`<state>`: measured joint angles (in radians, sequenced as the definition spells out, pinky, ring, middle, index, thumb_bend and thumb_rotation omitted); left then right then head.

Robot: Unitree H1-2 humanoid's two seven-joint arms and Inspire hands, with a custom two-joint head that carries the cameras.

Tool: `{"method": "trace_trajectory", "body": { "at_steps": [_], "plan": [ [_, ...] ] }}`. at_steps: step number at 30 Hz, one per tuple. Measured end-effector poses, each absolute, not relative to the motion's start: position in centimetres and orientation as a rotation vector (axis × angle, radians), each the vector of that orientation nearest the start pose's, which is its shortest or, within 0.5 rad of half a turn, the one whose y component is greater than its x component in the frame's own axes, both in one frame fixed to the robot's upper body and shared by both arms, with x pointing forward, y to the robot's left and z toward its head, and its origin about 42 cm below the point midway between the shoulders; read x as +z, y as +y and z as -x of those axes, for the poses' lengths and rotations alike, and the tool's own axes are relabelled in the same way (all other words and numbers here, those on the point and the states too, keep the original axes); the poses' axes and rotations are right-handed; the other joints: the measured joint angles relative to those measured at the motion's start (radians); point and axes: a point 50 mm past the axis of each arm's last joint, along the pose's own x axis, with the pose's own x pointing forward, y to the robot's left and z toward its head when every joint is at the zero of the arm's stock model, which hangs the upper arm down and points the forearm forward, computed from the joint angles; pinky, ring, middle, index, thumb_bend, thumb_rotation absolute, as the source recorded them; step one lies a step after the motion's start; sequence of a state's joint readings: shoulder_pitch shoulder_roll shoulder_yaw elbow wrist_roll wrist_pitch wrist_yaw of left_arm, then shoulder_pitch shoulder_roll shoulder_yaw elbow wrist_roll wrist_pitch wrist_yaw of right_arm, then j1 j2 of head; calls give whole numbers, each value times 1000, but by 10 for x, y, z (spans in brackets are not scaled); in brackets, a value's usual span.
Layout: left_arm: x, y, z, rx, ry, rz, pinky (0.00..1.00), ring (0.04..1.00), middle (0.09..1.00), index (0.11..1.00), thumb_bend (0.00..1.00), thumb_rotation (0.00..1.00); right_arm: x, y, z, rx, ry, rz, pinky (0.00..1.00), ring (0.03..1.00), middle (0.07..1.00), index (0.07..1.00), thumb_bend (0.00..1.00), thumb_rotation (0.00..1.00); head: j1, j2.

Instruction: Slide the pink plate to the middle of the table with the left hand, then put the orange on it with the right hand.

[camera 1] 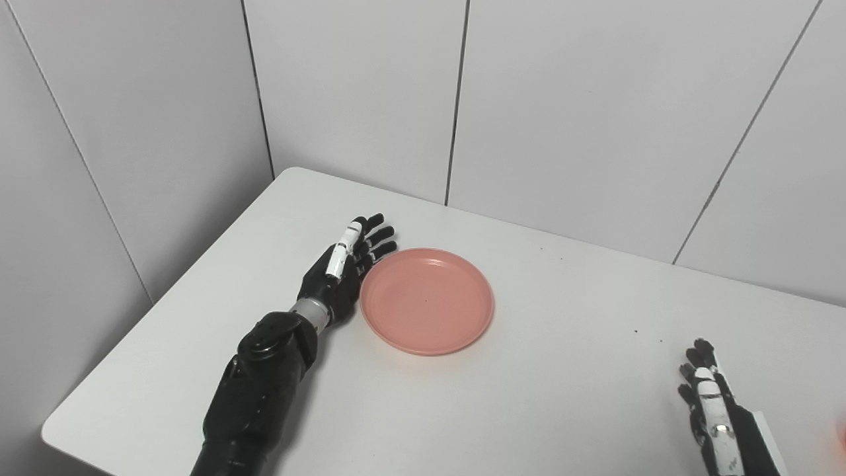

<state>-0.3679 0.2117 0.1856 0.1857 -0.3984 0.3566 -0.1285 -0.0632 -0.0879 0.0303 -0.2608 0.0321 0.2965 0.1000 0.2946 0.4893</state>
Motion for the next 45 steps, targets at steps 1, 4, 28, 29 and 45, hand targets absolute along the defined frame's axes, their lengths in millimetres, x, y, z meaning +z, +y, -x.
{"method": "trace_trajectory", "body": {
  "at_steps": [1,4,28,29,45],
  "plan": [
    [161,295,-399,-79,117,259,930,928,939,938,340,1000,164,-216,-297,152,-21,60,1000,1000,1000,1000,92,1000,-2,3],
    [161,290,-400,-92,120,266,927,925,936,935,337,1000,164,-216,-297,149,-21,58,1000,1000,1000,1000,99,1000,-6,6],
    [159,226,-399,-217,156,336,919,921,932,926,337,1000,166,-209,-298,145,-30,40,1000,1000,1000,1000,141,1000,-74,64],
    [160,223,-399,-224,157,335,917,922,932,925,335,1000,166,-208,-298,144,-32,39,1000,1000,1000,1000,146,1000,-83,72],
    [162,162,-383,-374,199,415,941,945,954,950,355,1000,175,-197,-300,118,-63,39,988,975,986,989,164,1000,-181,138]
  ]
}}
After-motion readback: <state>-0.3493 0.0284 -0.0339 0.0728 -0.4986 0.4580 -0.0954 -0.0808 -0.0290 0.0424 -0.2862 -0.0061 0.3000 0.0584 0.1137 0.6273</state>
